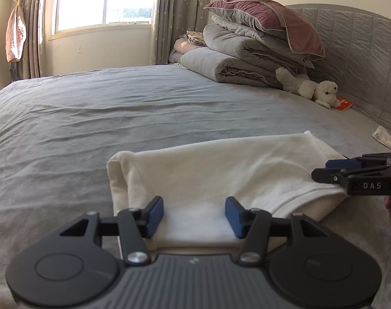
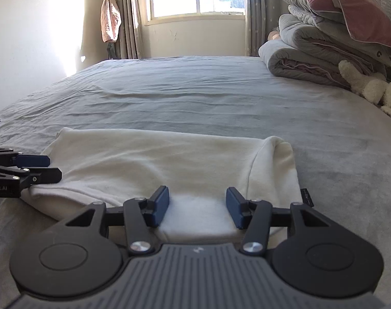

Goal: Fold clothes
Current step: 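Pinch the folded edge with the left gripper while the right gripper smooths the bundle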

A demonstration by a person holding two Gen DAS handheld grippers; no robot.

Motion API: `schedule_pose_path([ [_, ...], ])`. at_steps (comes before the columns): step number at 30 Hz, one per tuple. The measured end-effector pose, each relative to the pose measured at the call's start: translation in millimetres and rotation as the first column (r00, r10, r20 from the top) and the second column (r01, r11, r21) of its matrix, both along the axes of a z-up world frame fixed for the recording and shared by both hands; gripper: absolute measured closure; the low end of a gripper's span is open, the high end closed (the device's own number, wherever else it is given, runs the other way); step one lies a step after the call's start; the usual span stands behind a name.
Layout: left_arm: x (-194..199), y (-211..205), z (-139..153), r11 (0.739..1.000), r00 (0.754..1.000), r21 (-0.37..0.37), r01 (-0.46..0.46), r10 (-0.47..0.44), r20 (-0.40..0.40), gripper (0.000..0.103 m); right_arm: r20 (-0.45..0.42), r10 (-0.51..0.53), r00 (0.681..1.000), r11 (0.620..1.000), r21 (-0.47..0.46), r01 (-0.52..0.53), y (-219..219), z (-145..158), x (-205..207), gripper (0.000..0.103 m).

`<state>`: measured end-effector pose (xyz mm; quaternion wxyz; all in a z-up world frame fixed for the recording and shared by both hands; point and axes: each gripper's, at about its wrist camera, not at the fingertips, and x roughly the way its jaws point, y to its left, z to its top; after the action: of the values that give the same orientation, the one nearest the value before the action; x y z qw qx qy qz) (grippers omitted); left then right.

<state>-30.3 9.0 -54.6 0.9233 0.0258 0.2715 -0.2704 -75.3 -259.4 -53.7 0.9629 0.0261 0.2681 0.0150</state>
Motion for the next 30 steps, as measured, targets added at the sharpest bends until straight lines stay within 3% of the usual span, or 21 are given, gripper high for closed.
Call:
schedule_pose_path([
  [7, 16, 32, 16, 0.980, 0.987, -0.138, -0.140, 0.128, -0.092, 0.048, 0.062, -0.003, 0.998, 0.996, 0.090, -0.002, -1, 23, -2, 0.049],
  [11, 31, 47, 11, 0.963, 0.971, -0.168, -0.210, 0.186, -0.152, 0.048, 0.076, 0.004, 0.997, 0.986, 0.163, -0.017, 5, 29, 3, 0.049],
  [18, 49, 54, -8, 0.951, 0.946, -0.211, -0.226, 0.163, -0.282, 0.050, 0.077, 0.038, 0.996, 0.984, 0.173, -0.051, 26, 28, 15, 0.049],
  [30, 55, 53, -11, 0.949, 0.929, -0.205, -0.237, 0.160, -0.334, 0.050, 0.049, 0.044, 0.998, 0.983, 0.175, -0.052, 34, 23, 24, 0.049],
])
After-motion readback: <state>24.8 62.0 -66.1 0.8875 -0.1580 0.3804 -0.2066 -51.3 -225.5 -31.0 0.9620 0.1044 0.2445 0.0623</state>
